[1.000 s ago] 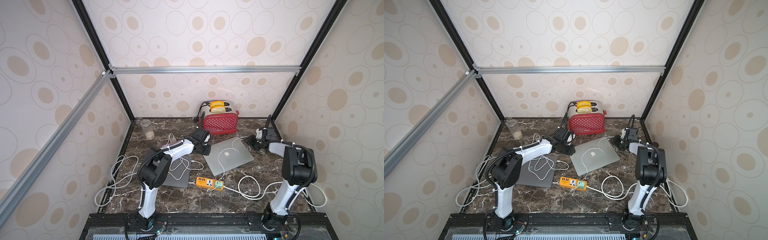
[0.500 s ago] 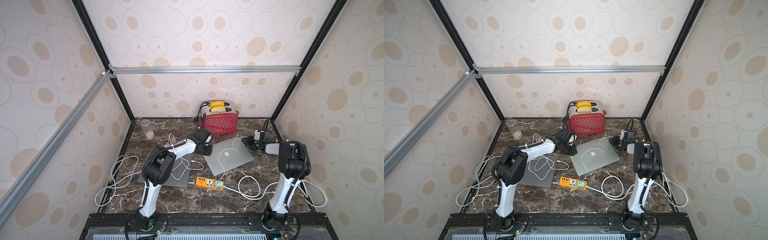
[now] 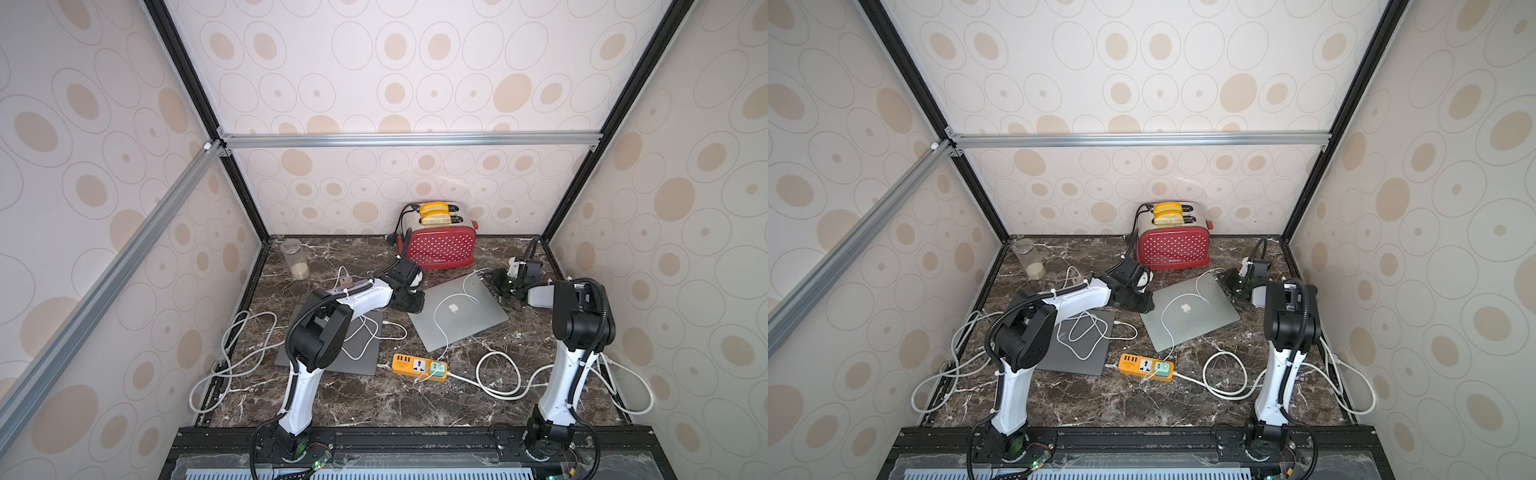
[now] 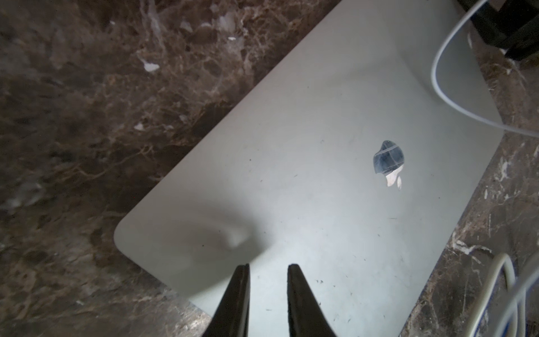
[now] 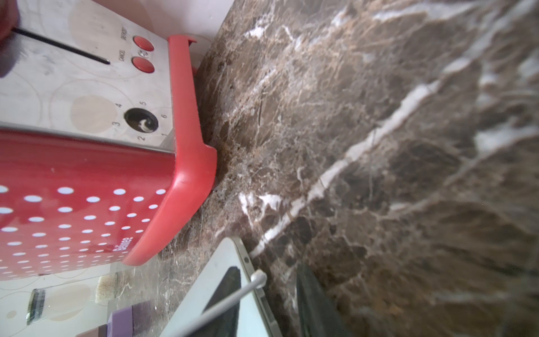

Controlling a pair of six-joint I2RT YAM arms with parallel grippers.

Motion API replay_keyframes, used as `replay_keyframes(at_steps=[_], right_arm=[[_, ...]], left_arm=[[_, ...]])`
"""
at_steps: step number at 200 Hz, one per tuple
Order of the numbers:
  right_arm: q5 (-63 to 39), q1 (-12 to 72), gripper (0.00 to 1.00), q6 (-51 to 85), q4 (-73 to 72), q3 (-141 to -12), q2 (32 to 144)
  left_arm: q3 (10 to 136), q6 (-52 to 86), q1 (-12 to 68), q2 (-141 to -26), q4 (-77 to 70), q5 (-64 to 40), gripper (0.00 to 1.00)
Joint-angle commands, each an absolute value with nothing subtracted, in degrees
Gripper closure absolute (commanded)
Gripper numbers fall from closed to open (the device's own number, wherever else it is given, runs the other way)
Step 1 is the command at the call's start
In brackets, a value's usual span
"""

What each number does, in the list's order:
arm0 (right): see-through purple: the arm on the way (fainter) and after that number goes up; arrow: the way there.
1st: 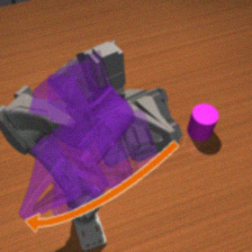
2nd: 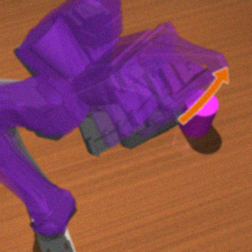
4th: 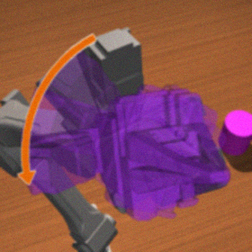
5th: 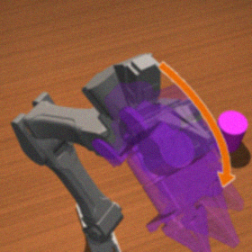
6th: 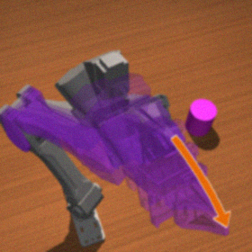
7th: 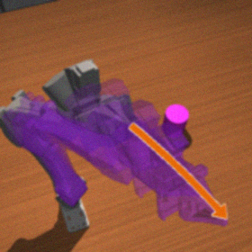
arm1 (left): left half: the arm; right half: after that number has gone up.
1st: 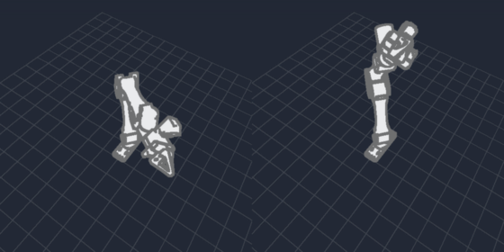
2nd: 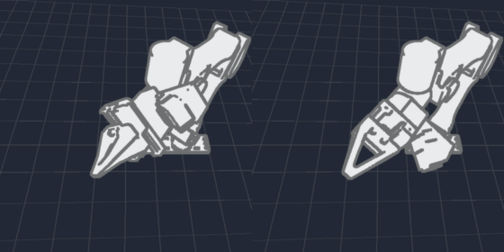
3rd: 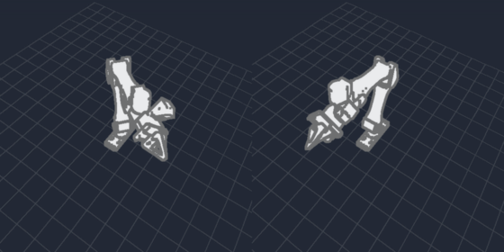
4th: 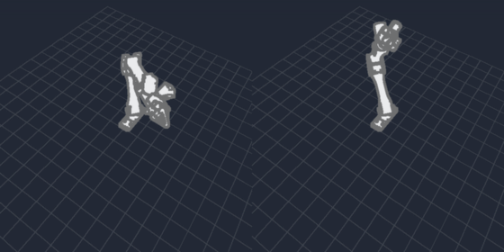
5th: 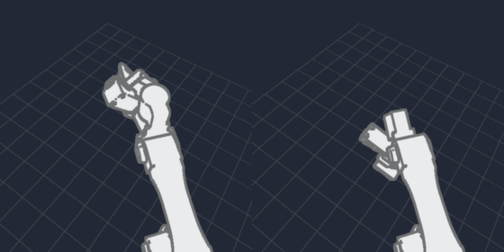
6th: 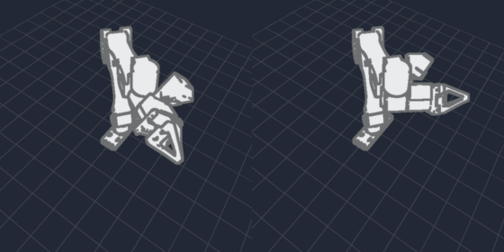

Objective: Unplug the laptop charger
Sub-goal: Remove the charging cable from the laptop.

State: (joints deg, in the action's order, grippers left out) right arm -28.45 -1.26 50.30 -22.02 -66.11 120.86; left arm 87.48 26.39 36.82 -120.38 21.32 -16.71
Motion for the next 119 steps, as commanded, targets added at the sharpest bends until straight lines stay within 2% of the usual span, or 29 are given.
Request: replay_keyframes(at_steps=[1, 59, 94, 119], right_arm=[[-28.4, -0.6, 0.68, 52.7, -23.0, -66.5, 123.3], [-28.2, 1.0, 0.72, 53.5, -24.4, -68.6, 126.0], [-27.5, 1.8, 0.78, 53.4, -23.3, -69.6, 126.6], [-27.4, 1.8, 0.87, 53.6, -23.6, -69.3, 126.7]], left_arm=[[87.0, 27.4, 37.2, -121.4, 21.0, -17.4, 0.75], [85.9, 27.7, 37.2, -121.5, 20.2, -18.1, 0.75], [85.0, 28.0, 37.2, -121.1, 19.6, -18.2, 0.75], [84.4, 28.1, 37.2, -120.8, 19.2, -18.4, 0.75]])
